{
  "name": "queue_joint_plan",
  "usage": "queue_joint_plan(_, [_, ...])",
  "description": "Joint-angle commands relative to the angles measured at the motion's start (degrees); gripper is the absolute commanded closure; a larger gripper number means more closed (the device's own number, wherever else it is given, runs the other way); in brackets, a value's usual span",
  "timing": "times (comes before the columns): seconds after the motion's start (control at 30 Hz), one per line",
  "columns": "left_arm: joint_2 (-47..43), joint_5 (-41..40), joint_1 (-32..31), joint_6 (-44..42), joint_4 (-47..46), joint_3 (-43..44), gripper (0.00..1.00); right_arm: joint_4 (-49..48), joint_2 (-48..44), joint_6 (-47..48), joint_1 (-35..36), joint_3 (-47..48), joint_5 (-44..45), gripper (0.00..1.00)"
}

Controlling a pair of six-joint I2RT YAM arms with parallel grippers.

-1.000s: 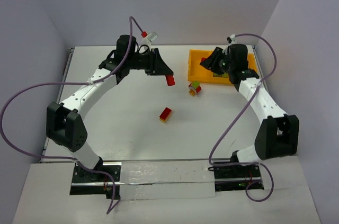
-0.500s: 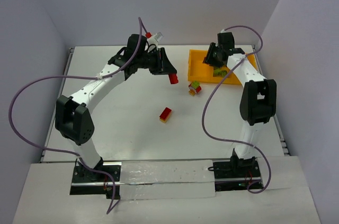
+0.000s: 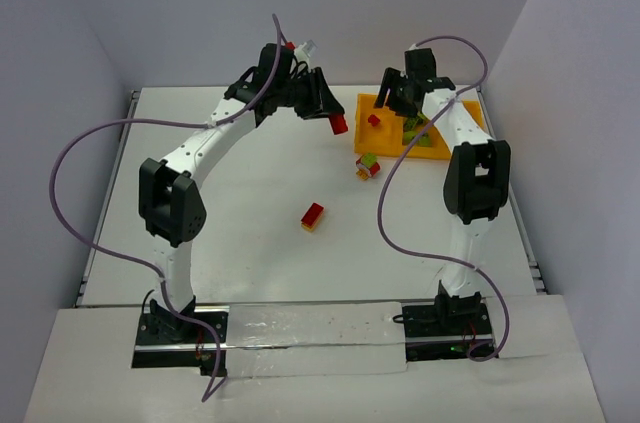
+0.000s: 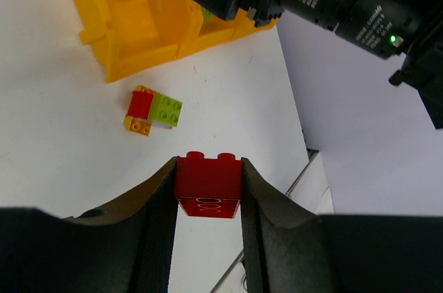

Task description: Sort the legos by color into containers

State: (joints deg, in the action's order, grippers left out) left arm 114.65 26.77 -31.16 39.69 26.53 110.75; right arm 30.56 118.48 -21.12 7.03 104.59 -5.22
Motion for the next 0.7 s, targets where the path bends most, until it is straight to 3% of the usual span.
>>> queue_joint_plan(0.0, [2.6, 0.3, -0.2, 0.6, 1.3, 6.2, 1.0, 1.3, -2.4, 1.2, 0.4, 3.3, 0.7, 0.27])
queue_joint_plan(0.1, [2.8, -0.6, -0.2, 1.1, 0.8, 6.1, 1.0, 1.9, -6.1, 1.2, 0.4, 1.7, 1.5, 0.29])
queue_joint_plan(0.2, [4.3, -2.1, -0.2, 2.7, 0.3, 7.2, 1.0, -0.9, -12.0, -0.1, 0.4, -7.3, 3.0, 0.29])
queue_joint_plan(0.5, [18.2, -1.3, -0.5, 8.9, -6.9, 21.1, 1.0, -7.2, -45.0, -5.8, 0.3, -36.9, 14.3, 0.28])
queue_joint_plan(0.67, [22.9, -0.7, -0.4, 10.9, -22.0, 20.8, 1.0, -5.3, -59.3, -5.9, 0.3, -46.8, 16.4, 0.27])
